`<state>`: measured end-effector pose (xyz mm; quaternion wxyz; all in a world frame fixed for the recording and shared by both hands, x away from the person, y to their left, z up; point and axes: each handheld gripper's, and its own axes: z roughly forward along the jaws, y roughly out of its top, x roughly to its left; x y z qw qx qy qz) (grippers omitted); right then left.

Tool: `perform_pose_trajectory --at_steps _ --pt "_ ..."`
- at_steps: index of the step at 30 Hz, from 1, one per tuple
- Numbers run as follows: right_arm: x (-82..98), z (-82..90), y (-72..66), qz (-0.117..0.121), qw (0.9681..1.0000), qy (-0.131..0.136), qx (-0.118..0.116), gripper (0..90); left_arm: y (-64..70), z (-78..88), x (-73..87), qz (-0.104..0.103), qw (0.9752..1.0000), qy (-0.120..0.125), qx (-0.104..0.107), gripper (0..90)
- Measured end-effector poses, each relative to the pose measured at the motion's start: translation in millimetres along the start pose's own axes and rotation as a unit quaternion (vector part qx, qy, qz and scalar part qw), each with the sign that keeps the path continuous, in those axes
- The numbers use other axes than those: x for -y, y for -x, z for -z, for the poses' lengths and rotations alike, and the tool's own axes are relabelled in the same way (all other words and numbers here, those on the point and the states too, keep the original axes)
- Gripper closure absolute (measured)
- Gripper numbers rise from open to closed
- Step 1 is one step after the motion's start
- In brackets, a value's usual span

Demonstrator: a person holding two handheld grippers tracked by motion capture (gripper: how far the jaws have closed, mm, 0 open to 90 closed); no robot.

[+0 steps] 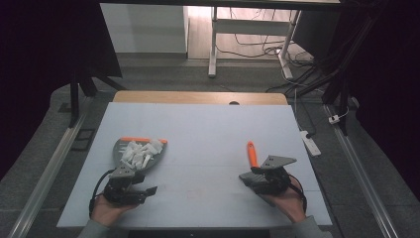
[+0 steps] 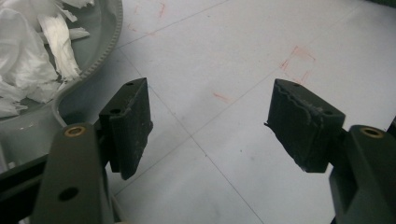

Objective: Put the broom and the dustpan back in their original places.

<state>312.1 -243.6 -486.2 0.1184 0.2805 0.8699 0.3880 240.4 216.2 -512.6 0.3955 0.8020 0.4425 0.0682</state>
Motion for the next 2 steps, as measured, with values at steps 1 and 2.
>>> perform_pose_trajectory --at_steps 1,2 --pt "0.2 -0.1 0.2 0.0 1.0 0.0 0.0 42.9 0.0 0.1 -0.2 0.0 1.0 -0.001 -0.001 31.2" --pt "0.2 0.0 0.3 0.0 1.0 0.0 0.0 42.8 -0.1 0.1 -0.4 0.001 1.0 0.0 -0.001 31.2"
